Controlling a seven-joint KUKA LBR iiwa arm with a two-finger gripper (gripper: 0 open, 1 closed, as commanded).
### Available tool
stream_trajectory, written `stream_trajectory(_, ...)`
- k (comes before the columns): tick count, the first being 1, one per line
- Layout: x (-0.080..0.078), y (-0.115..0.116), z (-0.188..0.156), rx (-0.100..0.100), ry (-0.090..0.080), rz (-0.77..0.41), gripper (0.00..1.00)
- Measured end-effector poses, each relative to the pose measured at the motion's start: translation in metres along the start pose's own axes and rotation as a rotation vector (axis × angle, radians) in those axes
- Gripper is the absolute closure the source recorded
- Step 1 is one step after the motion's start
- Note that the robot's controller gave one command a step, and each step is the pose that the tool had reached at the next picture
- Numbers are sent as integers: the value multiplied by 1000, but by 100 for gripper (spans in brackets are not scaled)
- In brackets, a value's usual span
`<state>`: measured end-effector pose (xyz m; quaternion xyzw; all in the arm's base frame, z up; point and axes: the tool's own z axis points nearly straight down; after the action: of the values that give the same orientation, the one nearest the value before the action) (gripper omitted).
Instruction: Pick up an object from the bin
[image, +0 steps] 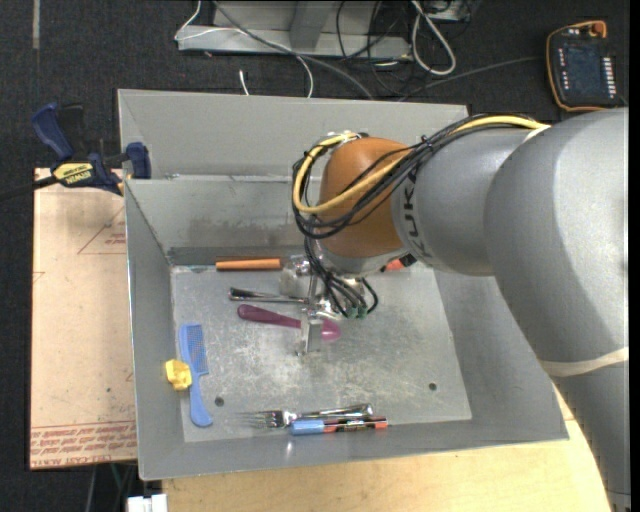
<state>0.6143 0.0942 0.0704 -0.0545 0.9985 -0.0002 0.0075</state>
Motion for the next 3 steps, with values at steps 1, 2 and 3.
stream_trajectory(1,5,7,0,-4,9,237,100)
stream_trajectory(2,5,7,0,-4,9,237,100)
stream_trajectory(3,7,7,-24,-3,16,236,100)
